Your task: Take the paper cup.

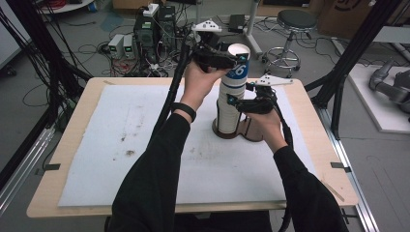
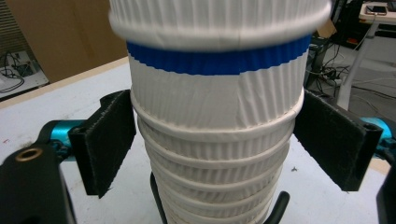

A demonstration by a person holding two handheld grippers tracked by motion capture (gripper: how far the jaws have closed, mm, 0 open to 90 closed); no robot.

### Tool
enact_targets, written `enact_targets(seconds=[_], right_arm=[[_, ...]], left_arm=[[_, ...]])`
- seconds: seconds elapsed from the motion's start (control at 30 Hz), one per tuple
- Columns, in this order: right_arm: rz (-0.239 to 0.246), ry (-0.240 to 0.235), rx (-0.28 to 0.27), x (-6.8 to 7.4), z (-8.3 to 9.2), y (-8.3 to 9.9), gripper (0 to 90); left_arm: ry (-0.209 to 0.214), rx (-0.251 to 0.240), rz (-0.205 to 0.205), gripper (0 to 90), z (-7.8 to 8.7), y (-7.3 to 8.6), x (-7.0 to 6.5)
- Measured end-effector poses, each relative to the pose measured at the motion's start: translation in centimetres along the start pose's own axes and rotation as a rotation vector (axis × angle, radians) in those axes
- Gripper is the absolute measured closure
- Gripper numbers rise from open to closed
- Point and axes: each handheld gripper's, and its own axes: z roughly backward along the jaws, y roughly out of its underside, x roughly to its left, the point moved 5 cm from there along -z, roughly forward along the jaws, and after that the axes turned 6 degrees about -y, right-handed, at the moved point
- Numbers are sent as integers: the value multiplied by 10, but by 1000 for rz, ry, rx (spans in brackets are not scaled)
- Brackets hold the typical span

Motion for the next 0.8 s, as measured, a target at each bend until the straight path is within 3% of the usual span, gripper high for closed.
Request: enact_targets(seconds=[0.17,0.37,0.43,0.8], right_arm=[[-1,0,0,0,0,0,141],[-1,1,1,0,1,0,141],[-2,1,-1,0,1,0,141],[-3,9,-24,1,1,3,142]], left_arm=[[-16,-20,-40,295,6,-15,-4],[-16,-60,-47,296,15,-34,-10],[-17,-77,-66,296,19,-43,-12],[-29,-131,-79,296,39,-64,-17]])
